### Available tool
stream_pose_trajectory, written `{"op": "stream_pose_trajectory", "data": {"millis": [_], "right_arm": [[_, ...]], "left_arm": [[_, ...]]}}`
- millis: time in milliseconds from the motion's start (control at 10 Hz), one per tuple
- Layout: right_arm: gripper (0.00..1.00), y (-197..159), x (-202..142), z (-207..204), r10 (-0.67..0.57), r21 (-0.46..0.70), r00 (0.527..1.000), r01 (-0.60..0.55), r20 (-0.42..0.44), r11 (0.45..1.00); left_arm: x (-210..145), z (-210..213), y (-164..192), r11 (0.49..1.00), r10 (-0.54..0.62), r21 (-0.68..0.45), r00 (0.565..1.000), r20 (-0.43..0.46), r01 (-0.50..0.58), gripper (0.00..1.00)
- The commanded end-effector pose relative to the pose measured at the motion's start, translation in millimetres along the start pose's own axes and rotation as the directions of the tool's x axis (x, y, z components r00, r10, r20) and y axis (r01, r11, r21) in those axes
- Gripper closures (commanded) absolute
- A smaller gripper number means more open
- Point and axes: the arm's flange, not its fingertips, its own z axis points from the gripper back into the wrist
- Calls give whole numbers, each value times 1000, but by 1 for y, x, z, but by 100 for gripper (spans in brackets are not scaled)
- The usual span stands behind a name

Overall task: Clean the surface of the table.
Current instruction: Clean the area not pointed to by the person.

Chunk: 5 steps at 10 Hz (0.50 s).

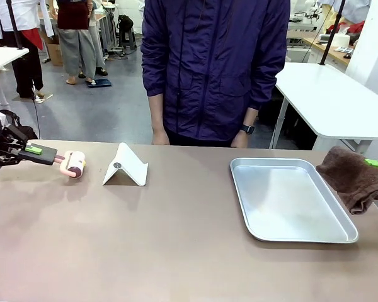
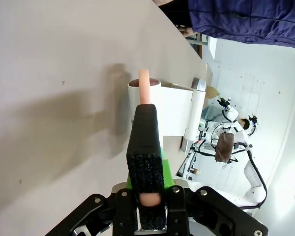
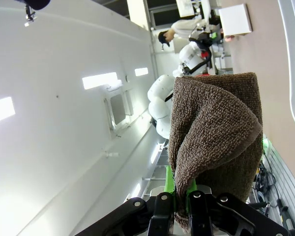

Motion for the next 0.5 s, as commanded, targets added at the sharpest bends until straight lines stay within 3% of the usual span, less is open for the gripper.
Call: {"op": "stream_pose_trajectory", "data": {"millis": [0,400], "right_arm": [[91,5,0,0,3,6,1000,-3,-9,1000],[91,5,0,0,3,6,1000,-3,-9,1000]], "left_arm": [[-21,30,-7,995,-12,-102,999,44,16,78],[-124,104,3,968,-58,-242,998,26,63,78]]}}
